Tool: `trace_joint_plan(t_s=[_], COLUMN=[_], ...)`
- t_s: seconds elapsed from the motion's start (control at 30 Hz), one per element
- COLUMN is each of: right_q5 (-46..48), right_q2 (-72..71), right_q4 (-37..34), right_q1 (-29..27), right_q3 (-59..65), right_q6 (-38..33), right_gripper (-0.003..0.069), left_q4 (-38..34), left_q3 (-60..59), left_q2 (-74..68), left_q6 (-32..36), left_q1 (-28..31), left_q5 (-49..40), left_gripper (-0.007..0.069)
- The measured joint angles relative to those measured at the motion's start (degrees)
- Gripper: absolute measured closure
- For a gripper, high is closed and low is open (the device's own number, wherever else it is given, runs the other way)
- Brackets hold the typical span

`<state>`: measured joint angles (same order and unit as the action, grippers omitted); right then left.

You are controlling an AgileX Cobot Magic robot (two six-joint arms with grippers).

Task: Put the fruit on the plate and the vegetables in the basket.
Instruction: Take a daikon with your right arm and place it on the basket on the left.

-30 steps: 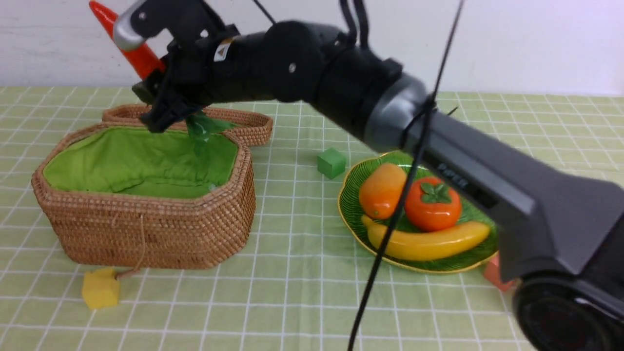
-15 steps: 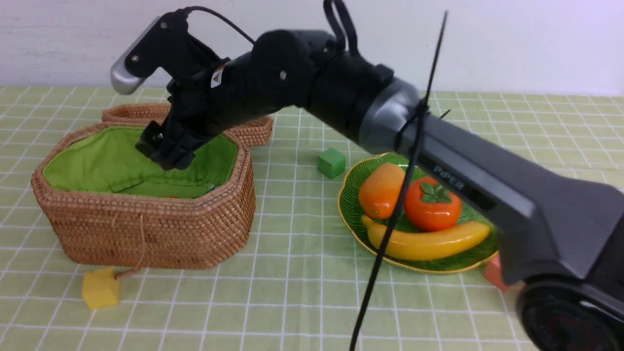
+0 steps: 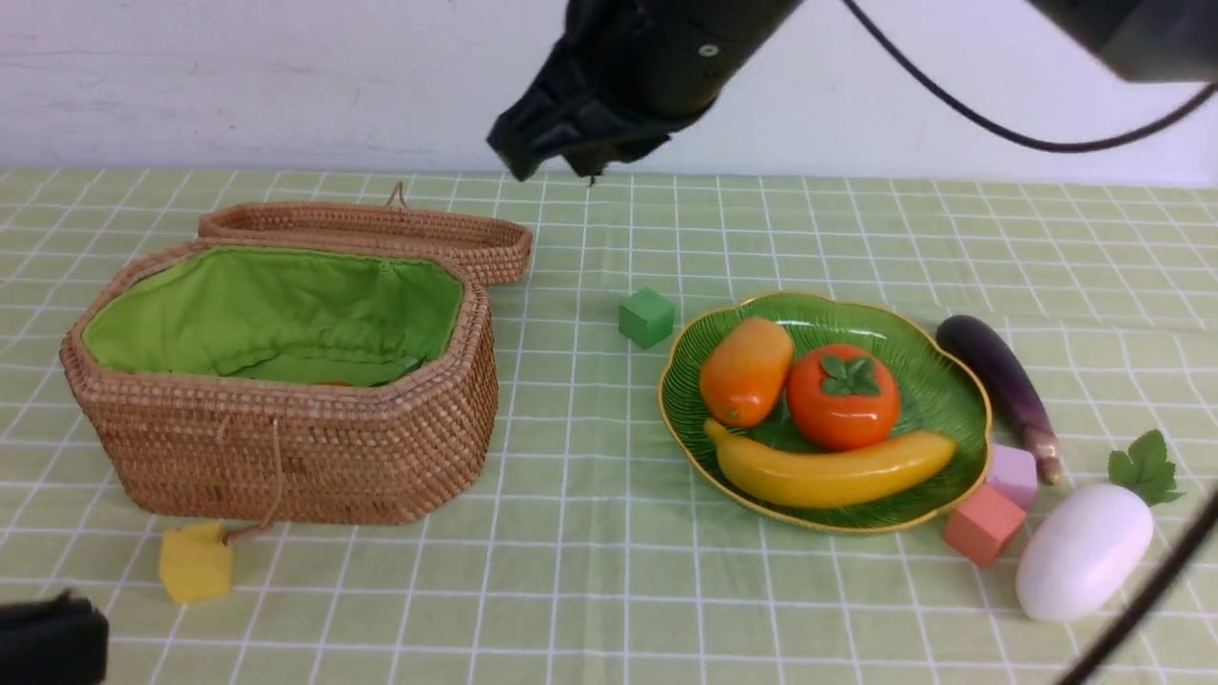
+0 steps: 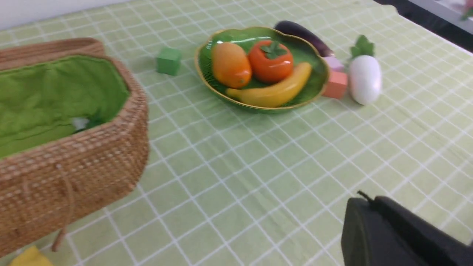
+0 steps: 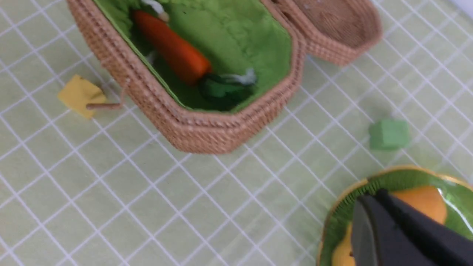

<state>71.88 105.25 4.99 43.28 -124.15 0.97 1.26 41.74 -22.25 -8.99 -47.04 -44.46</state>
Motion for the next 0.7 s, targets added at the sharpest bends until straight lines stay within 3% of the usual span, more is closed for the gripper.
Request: trace_joint_plan(t_s=[0.17,0.27,0.3,0.4,0.43,0.5,0.53,0.57,0.63,0.67,0.7], right_q5=[-0.20,-0.26,-0.26,-1.65,-1.97,-7.84,-8.34,-12.93,-17.46,-18.45,-21.59], right_q2=[-13.45,-24.25,-24.63,-28.10,-28.15,-27.63,-27.53,-26.34,-24.57,-24.36,-22.62], right_q4=[5.01,7.58,7.70,5.32,4.97,-0.83,-1.35,-5.84,-9.55,-10.19,-11.79], right_q1=[-3.86,-14.11,-14.79,-27.26,-27.92,-35.22,-35.67,-38.96,-41.00,-41.15,-42.12], right_q3=[18.27,36.99,39.00,54.54,54.54,61.43,62.22,64.71,66.38,66.60,66.91], right_q6=[9.71,20.86,21.98,30.19,30.52,32.16,32.16,31.33,29.68,29.32,28.14], right_gripper=[0.0666,0.0645,0.0643,0.0557,0.0549,0.0408,0.0395,0.0268,0.0140,0.0126,0.0040], left_q4=[-4.73,-5.32,-5.36,-5.54,-5.54,-5.54,-5.54,-5.54,-5.54,-5.54,-5.54], left_q3=[0.00,0.00,0.00,0.00,0.00,0.00,0.00,0.00,0.00,0.00,0.00], left_q2=[0.00,0.00,0.00,0.00,0.00,0.00,0.00,0.00,0.00,0.00,0.00], left_q6=[6.18,8.04,8.04,8.46,8.46,8.53,8.53,8.59,8.64,8.64,8.64], left_q1=[0.00,0.00,0.00,0.00,0.00,0.00,0.00,0.00,0.00,0.00,0.00], left_q5=[0.00,0.00,0.00,0.00,0.00,0.00,0.00,0.00,0.00,0.00,0.00], left_gripper=[0.0638,0.0638,0.0638,0.0638,0.0638,0.0638,0.0638,0.0638,0.0638,0.0638,0.0638])
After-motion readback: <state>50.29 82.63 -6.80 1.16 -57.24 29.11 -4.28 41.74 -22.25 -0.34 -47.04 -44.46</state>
